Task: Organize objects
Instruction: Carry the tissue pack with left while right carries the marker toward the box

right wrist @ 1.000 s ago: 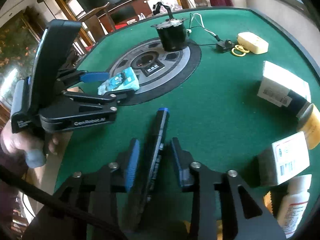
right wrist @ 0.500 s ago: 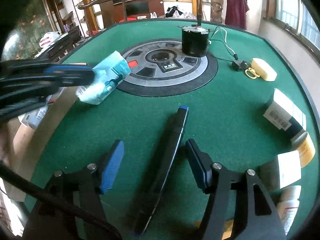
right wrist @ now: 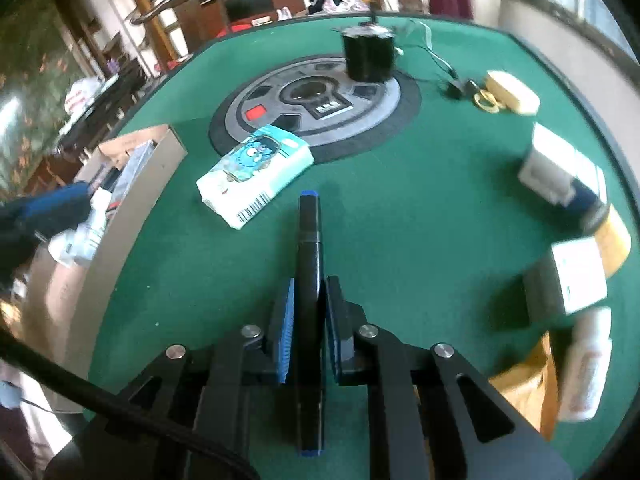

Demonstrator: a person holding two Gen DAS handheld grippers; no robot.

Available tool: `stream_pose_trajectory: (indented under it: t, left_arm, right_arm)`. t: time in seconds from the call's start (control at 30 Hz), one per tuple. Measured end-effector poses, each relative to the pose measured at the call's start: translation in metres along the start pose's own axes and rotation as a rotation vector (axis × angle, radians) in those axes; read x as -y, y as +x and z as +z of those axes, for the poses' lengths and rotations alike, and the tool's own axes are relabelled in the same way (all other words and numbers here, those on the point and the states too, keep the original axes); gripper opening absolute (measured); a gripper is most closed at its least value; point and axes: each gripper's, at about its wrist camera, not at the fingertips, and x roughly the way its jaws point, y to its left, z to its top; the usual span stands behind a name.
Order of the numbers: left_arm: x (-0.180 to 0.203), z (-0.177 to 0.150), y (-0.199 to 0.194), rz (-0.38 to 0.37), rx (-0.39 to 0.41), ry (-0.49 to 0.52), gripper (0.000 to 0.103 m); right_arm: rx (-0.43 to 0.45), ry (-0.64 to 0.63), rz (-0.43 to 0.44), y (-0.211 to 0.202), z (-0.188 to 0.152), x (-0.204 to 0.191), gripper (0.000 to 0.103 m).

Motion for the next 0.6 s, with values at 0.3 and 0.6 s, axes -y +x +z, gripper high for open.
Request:
stream_pose_trajectory:
  t: [0.3, 0.6]
  left_arm:
    - [0.030, 0.029, 0.073, 0.149, -0.093, 0.072, 0.063]
    - [0.030, 0.026, 0.103, 0.163, -0.144, 0.040, 0.089]
  right_arm:
    - [0.009, 0.062, 0.078, -0.017, -0.009, 0.015, 0.012]
    - [0.006, 0.087, 0.139, -0.012, -0.011, 0.020, 0.012]
